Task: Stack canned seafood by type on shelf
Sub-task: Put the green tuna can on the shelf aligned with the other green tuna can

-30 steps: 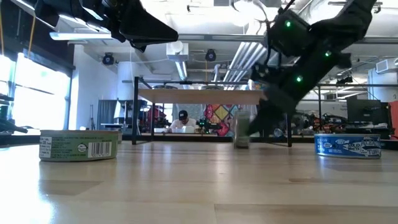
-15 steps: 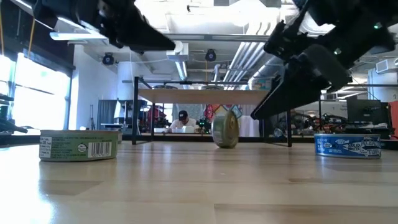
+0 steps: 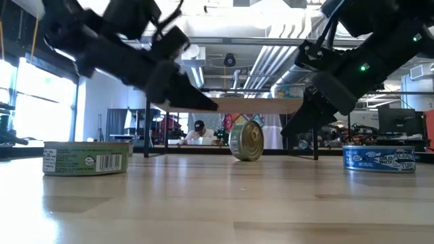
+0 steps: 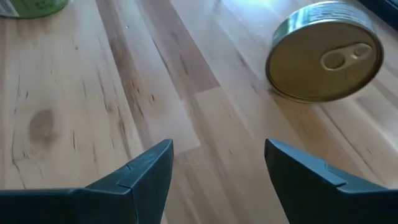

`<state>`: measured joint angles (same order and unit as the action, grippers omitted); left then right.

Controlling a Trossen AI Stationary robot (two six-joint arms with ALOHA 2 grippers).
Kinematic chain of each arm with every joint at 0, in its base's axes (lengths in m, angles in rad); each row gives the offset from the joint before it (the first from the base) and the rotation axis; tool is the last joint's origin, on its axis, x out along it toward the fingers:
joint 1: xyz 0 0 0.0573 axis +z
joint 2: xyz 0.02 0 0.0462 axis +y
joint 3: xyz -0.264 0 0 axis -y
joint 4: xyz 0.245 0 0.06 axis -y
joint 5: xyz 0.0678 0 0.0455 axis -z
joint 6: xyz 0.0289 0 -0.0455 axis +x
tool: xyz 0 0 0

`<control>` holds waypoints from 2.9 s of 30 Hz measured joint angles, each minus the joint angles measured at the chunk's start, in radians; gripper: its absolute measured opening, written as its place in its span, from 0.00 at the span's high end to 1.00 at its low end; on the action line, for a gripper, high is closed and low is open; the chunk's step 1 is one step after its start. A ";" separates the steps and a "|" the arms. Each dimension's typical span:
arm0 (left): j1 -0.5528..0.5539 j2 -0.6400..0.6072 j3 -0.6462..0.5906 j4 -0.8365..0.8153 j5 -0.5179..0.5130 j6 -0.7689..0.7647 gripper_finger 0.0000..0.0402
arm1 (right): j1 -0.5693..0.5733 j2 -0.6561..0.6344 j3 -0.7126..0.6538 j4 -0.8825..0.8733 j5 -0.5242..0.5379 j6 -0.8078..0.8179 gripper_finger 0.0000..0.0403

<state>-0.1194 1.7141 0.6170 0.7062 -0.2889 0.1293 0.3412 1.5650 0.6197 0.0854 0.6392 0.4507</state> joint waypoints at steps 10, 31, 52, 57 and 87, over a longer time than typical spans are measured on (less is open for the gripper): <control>0.101 0.155 0.064 0.040 0.013 -0.096 0.47 | 0.002 0.000 0.000 0.012 0.000 0.049 0.39; 0.155 0.305 0.230 0.046 -0.113 -0.181 0.37 | 0.002 0.000 0.000 0.041 0.000 0.047 0.39; 0.063 0.060 0.284 -0.303 0.283 -0.232 0.70 | 0.220 -0.002 0.000 0.528 0.058 -0.468 0.39; 0.093 -0.112 0.282 -0.584 0.629 -0.215 0.70 | 0.272 -0.002 0.041 0.658 -0.018 -0.846 0.39; 0.269 -0.073 0.282 -0.384 1.290 -0.566 0.70 | 0.156 0.118 0.332 0.239 0.085 -2.363 0.39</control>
<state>0.1501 1.6409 0.8989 0.3220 1.0013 -0.4362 0.4970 1.6830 0.9512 0.3243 0.7239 -1.9123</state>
